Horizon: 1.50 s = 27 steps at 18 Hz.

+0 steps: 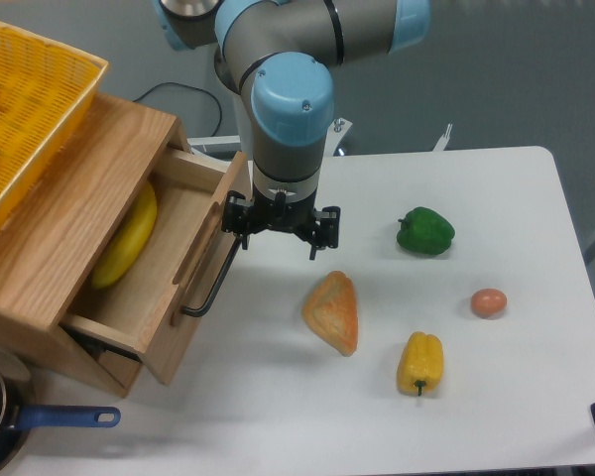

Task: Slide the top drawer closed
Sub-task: 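Push the drawer front with the gripper into the wooden cabinet, then keep pushing the drawer front until flush with the cabinet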

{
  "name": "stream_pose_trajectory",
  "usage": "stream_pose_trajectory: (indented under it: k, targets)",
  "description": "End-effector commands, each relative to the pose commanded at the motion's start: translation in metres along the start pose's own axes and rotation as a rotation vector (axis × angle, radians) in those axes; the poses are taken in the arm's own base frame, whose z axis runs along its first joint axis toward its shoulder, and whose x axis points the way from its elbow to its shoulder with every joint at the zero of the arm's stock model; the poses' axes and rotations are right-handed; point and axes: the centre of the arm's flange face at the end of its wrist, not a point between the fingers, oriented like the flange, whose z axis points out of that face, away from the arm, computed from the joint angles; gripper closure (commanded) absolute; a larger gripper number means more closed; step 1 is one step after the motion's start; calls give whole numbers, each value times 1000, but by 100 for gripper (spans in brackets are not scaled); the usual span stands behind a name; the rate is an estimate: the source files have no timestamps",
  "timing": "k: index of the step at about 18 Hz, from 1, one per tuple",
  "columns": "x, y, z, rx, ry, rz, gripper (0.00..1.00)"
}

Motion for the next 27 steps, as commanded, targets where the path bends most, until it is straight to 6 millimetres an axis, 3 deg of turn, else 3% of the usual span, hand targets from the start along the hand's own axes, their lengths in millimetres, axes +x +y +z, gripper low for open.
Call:
stream_pose_trajectory:
  k: [27]
  targets:
    - [48,1,-4,-19,31,18,0]
